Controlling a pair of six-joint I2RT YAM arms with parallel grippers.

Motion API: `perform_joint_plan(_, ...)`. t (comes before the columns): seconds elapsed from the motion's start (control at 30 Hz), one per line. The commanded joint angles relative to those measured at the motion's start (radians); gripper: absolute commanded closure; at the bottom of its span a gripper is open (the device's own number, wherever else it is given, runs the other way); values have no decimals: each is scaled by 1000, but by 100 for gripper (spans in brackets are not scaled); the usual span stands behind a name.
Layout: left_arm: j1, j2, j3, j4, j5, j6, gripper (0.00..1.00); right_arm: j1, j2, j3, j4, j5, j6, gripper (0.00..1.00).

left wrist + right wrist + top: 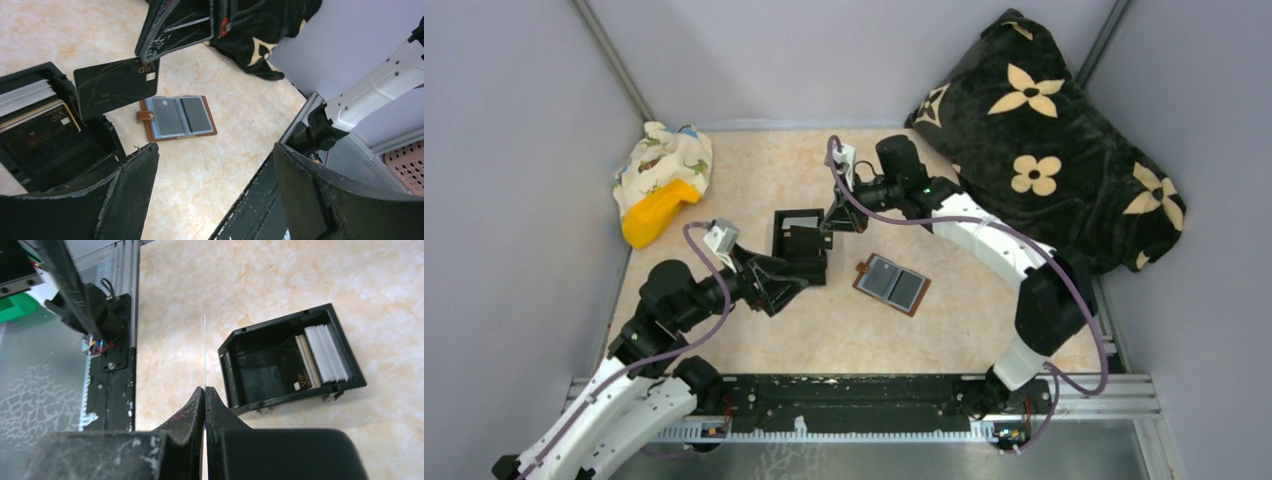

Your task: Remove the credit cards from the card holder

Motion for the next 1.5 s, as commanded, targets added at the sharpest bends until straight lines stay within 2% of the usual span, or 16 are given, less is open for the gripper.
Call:
perform_joint_plan(0.0,0,-31,57,-105,-90,41,10,2,100,126,88,-32,-67,100)
perform_joint_plan(0.3,0,-67,75,-136,-147,44,11,32,244,168,155,105,-176,100)
perform_joint_plan(0.5,0,-55,63,-132,-163,47,11,47,294,175,186,106,-195,100)
perform_joint_plan(0.97,0,-54,55,-139,-179,50,12,70,460,356,19,100,-308,100)
perform_joint_plan(1.47,0,-52,17,-113,-180,48,12,73,404,294,10,132,-325,100)
